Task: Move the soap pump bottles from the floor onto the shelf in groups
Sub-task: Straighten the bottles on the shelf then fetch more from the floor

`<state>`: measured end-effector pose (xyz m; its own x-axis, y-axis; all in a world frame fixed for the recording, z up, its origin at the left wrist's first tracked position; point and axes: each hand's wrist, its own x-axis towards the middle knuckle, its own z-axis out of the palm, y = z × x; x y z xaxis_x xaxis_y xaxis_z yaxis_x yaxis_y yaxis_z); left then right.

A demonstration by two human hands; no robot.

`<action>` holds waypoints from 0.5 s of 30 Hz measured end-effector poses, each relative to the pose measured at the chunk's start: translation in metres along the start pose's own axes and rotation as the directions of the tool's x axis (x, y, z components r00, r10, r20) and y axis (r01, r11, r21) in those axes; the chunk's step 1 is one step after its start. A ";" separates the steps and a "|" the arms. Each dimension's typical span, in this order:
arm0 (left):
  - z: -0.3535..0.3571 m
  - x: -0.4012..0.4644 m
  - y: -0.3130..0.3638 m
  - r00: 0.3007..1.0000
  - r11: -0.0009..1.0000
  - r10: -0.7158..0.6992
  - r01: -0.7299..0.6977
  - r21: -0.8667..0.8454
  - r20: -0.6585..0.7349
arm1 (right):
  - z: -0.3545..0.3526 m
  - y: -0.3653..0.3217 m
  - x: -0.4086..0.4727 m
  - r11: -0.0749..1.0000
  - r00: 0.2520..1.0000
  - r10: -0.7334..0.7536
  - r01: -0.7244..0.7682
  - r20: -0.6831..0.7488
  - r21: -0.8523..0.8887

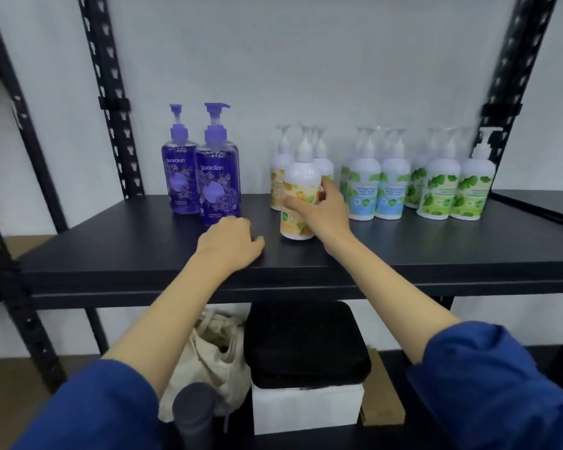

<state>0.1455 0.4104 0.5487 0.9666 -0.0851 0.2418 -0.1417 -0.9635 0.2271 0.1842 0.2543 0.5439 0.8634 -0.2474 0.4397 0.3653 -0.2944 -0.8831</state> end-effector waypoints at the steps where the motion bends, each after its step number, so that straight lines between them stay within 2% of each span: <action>1: 0.002 0.001 -0.002 1.000 1.000 0.000 0.001 -0.027 0.018 | 0.007 -0.001 0.005 1.000 1.000 0.002 -0.002 0.011 -0.012; 5: 0.007 0.004 -0.007 0.996 0.997 0.010 -0.003 -0.080 0.086 | 0.026 0.001 0.023 0.998 1.000 -0.016 0.018 0.024 -0.062; 11: 0.007 0.004 -0.007 0.995 0.999 0.023 -0.019 -0.046 0.099 | 0.035 0.005 0.033 0.985 0.996 -0.077 0.082 0.040 -0.149; 15: 0.009 0.006 -0.006 0.995 0.999 0.018 -0.015 -0.035 0.101 | 0.034 0.008 0.030 0.949 0.981 -0.196 0.190 0.001 -0.252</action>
<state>0.1535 0.4137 0.5404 0.9805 -0.1276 0.1498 -0.1631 -0.9527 0.2564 0.2244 0.2755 0.5444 0.7756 -0.1836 0.6040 0.4229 -0.5593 -0.7130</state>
